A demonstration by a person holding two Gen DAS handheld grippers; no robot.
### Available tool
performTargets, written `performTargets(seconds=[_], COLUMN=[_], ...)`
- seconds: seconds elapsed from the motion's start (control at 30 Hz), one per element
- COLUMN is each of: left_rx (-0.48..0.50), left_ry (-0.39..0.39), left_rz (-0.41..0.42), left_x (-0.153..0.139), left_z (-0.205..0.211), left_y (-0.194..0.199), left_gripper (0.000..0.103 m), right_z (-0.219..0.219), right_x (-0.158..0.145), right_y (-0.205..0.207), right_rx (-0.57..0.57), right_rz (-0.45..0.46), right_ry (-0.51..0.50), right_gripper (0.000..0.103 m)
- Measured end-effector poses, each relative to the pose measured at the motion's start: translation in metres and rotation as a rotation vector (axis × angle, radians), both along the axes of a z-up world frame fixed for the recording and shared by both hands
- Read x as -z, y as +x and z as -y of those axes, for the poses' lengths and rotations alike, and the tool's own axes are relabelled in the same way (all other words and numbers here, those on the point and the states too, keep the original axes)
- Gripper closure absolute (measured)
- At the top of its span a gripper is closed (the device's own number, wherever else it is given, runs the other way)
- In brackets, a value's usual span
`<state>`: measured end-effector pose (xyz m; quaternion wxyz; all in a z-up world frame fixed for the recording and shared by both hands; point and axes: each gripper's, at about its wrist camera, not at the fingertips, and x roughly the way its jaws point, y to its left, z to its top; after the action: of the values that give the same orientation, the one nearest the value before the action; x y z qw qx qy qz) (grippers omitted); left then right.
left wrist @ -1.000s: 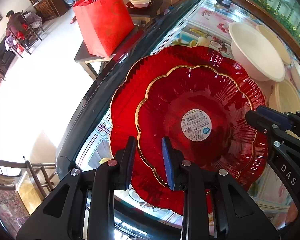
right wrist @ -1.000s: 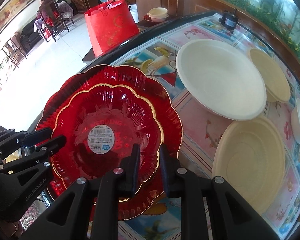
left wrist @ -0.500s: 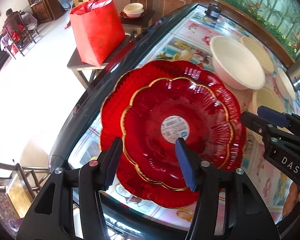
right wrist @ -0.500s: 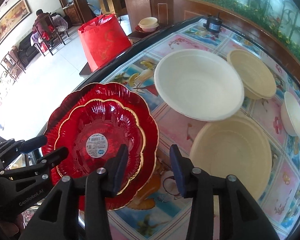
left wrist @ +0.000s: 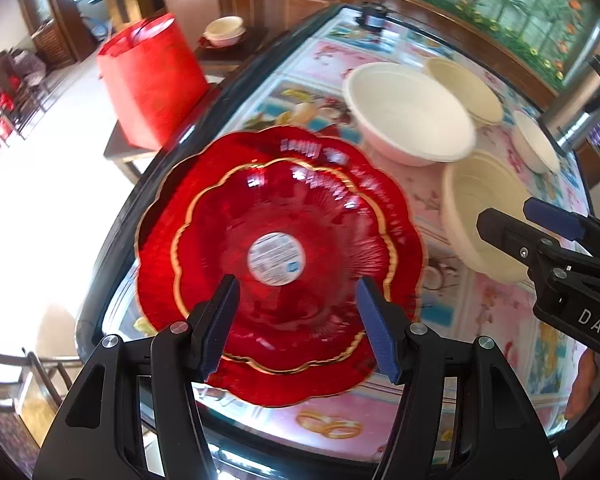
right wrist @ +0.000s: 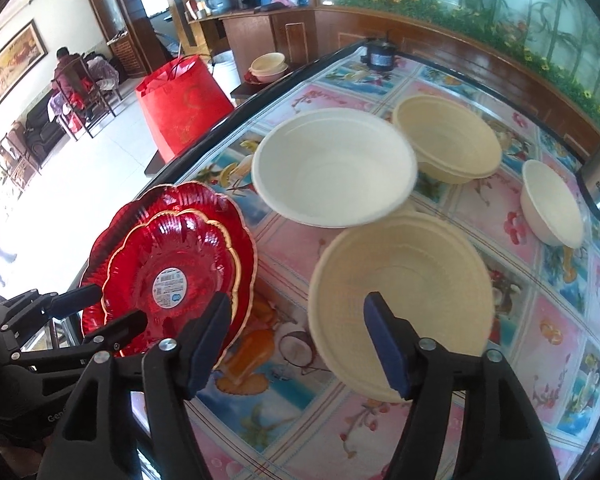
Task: Organize plates and bowls
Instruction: 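Lower the red plate onto the red stack and open both grippers, then move both grippers to the beige plate and grip its rim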
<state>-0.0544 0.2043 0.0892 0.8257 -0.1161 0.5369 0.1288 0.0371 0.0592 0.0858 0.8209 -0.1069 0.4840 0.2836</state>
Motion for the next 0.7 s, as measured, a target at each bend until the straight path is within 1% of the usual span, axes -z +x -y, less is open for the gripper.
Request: performTargets(seconds=[0.17, 0.4, 0.57, 0.7], left_rx=[0.048, 0.110, 0.157, 0.201], left_ry=[-0.007, -0.017, -0.026, -0.040], left_rz=[0.012, 0.024, 0.042, 0.038], left_x=[-0.009, -0.015, -0.018, -0.017], left_z=[0.016, 0.037, 0.054, 0.068], left_y=[0.010, 0.026, 0.034, 0.042], left_gripper=[0.042, 0.042, 0.042, 0.042], right_z=[0.026, 0.062, 0.083, 0.102], right_x=[-0.003, -0.002, -0.006, -0.007], right_y=[0.009, 0.020, 0.017, 0.015], right_rx=[0.070, 0.169, 0.215, 0.255], right_rz=[0.004, -0.008, 0.005, 0.008], right_ry=[0.011, 0.012, 0.008, 0.002], right_gripper=[0.026, 0.025, 0.025, 0.025])
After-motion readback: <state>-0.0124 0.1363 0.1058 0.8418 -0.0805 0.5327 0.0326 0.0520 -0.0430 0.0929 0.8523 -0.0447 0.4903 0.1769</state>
